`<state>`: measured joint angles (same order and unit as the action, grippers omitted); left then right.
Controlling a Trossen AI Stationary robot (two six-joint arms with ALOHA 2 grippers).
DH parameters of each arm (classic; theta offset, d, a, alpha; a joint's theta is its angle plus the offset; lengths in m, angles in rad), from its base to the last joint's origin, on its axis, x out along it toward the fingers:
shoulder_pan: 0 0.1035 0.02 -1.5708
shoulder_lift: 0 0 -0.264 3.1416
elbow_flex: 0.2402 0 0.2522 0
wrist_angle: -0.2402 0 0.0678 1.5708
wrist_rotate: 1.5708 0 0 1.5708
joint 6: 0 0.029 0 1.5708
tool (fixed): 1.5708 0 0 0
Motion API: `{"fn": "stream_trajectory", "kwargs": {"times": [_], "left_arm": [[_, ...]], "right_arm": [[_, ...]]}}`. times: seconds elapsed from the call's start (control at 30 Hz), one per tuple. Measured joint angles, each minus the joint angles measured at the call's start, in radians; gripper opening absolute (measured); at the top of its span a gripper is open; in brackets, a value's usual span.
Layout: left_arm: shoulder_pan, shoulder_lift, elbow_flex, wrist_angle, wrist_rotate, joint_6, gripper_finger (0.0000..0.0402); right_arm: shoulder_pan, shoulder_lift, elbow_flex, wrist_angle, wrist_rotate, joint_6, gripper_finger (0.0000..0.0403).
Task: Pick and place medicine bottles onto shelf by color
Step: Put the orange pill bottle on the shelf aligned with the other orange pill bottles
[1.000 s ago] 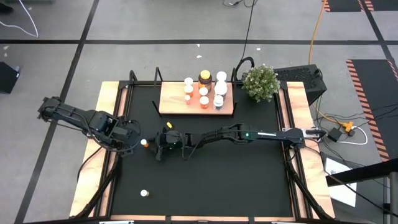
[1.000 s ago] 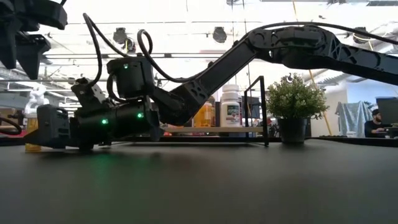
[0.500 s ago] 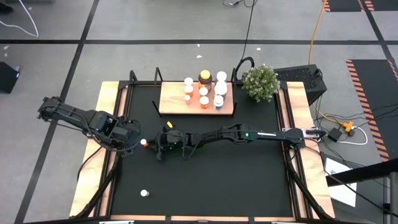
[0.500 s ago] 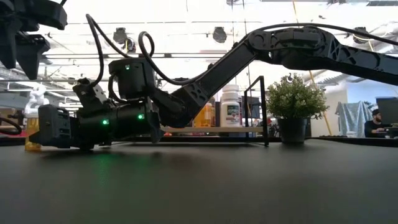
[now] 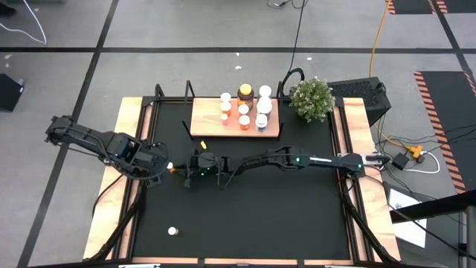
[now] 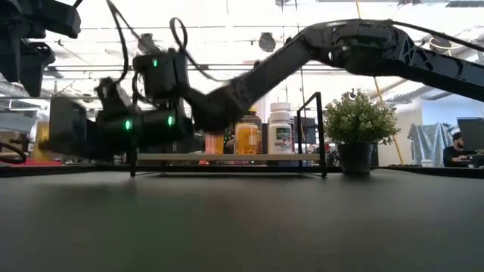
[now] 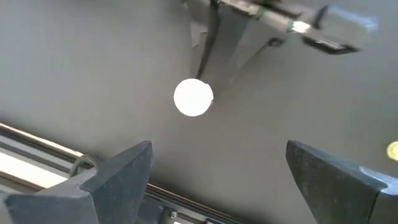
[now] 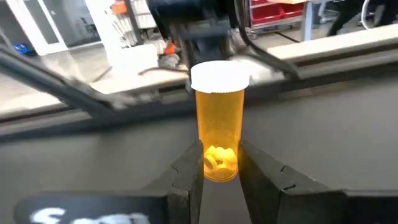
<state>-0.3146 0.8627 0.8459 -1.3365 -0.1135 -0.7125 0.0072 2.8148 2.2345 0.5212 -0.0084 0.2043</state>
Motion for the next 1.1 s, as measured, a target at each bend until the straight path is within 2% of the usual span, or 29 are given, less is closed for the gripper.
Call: {"fn": "stream_trajectory", "kwargs": {"times": [0.13,0.27,0.37,0.5,0.57,0.67,0.8,0.97,1.1], "left_arm": [[0.000,-0.002,0.001,-0.001,0.000,-0.045,0.0369],[0.000,-0.002,0.001,0.000,0.000,-0.052,0.0369],[0.000,-0.002,0.001,0.005,0.000,-0.036,0.0369],[-0.002,-0.002,0.001,0.080,-0.022,-0.020,0.0369],[-0.002,-0.002,0.001,0.205,-0.091,0.024,0.0369],[-0.001,0.013,0.001,0.481,-0.226,0.150,0.0369],[0.001,0.083,0.001,0.842,-0.276,0.384,0.0369],[0.018,0.246,0.001,1.175,-0.280,0.675,0.0369],[0.049,0.346,0.001,1.396,-0.280,0.703,0.0369]], "right_arm": [[0.004,-0.062,-0.003,-0.070,-0.065,-0.008,0.0083],[0.005,-0.140,-0.078,-0.117,-0.106,-0.015,0.0083],[0.002,-0.234,-0.202,-0.118,-0.103,-0.042,0.0083],[-0.007,-0.418,-0.462,-0.043,-0.096,-0.081,0.0083],[-0.010,-0.513,-0.623,0.041,-0.091,-0.082,0.0083],[-0.007,-0.648,-0.862,0.168,-0.060,-0.087,0.0083],[0.018,-0.836,-1.087,0.246,-0.005,-0.138,0.0083],[0.047,-0.992,-1.232,0.231,0.041,-0.150,0.0083],[0.080,-1.107,-1.300,0.247,0.093,-0.166,0.0083]]}}
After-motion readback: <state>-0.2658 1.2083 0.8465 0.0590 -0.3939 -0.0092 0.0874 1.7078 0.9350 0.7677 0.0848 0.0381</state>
